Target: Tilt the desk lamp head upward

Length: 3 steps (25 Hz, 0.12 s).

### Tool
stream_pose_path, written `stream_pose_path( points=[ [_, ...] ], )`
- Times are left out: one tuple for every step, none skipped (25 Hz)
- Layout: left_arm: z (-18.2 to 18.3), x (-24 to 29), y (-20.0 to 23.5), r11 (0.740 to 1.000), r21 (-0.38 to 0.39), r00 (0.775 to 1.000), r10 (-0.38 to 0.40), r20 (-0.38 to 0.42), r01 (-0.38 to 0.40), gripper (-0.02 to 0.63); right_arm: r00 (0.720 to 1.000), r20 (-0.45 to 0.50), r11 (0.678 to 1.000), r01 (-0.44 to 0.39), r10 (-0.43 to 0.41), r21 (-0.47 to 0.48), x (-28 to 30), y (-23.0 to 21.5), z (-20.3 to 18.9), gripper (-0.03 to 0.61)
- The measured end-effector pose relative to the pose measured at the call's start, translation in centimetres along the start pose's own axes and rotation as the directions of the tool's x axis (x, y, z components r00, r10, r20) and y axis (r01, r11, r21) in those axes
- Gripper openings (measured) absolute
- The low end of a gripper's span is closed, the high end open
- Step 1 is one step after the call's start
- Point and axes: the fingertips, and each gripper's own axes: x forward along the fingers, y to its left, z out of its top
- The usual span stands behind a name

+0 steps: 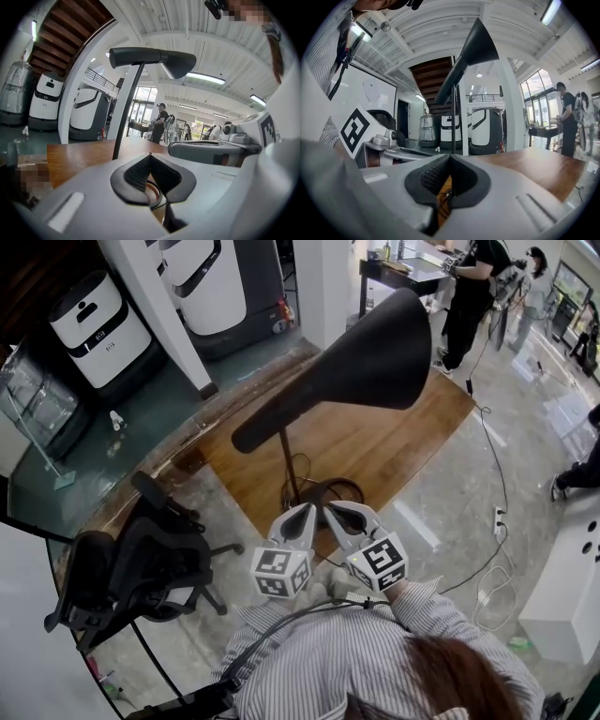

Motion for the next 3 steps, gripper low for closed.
stream_pose_path(
  points=[
    [-0.02,0.08,0.04,1.000,-0.007,1.000,0.001,0.000,-0.001,0.005,1.000,0.001,1.000,0.001,-0.001,0.000,-0.02,-0.10,0.03,0.002],
    [-0.04,0.16,0.08,1.000,-0.014,1.000,0.002,0.001,-0.002,0.006,1.000,0.002,1.000,0.001,-0.001,0.000,-0.05,-0.20,0.05,0.002],
    [-0.06,0.23,0.12,1.000,-0.021,1.000,0.003,0.001,-0.003,0.006,1.000,0.002,1.000,0.002,-0.002,0.000,-0.07,-0.31,0.07,0.002]
  ],
)
